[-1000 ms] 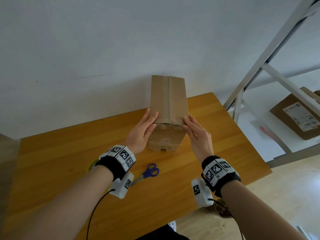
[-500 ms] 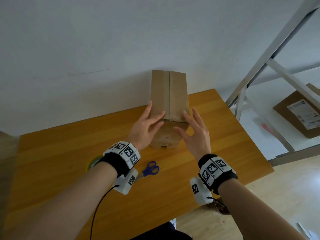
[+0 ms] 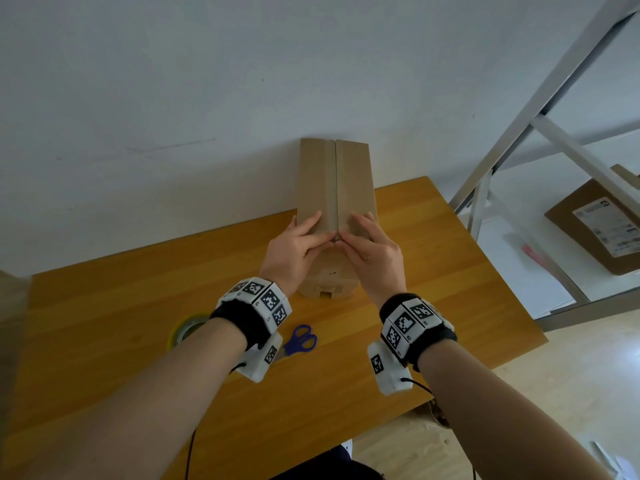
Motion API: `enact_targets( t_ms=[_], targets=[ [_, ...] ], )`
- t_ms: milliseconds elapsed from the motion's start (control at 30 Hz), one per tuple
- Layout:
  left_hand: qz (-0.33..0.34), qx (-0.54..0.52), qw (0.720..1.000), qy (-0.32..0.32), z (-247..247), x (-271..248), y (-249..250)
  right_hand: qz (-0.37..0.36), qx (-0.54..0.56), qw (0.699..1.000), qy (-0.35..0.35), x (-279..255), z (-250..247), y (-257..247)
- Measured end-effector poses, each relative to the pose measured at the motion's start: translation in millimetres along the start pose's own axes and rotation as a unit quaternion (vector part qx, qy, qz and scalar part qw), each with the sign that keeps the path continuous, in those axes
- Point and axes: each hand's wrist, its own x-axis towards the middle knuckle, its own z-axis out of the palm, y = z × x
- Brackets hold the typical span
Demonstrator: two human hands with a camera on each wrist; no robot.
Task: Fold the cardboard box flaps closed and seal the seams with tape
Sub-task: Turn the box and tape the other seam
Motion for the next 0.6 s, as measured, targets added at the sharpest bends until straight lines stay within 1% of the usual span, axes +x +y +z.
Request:
enact_targets(
  t_ms=[233, 333, 400, 433, 500, 600],
  targets=[
    [0.012, 0.024, 1.0, -0.015, -2.9, -0.6, 4.2, -0.079, -0.076, 0.994, -0.029, 3.7, -8.1, 3.3],
    [0.02, 0.013, 0.999, -0.021, -6.4, 1.8, -2.0, -0.108, -0.098, 0.987, -0.07, 3.8, -13.6, 13.4],
    [0.036, 0.002, 0.999, -0.024, -11.3, 1.9, -4.0, -0.098, -0.076, 0.989, -0.085, 3.4, -18.1, 17.5],
    [0.044, -0.005, 0.999, -0.023, -14.3, 2.1, -4.1, -0.085, -0.058, 0.991, -0.081, 3.0, -19.9, 18.2],
    [0.052, -0.02, 0.998, -0.017, -20.1, 1.3, -2.6, -0.045, -0.019, 0.997, -0.052, 1.8, -23.4, 17.9],
    [0.028, -0.05, 0.998, -0.013, -25.8, -1.7, -1.8, 0.007, 0.027, 1.0, -0.002, -2.4, -30.5, 18.9]
  ],
)
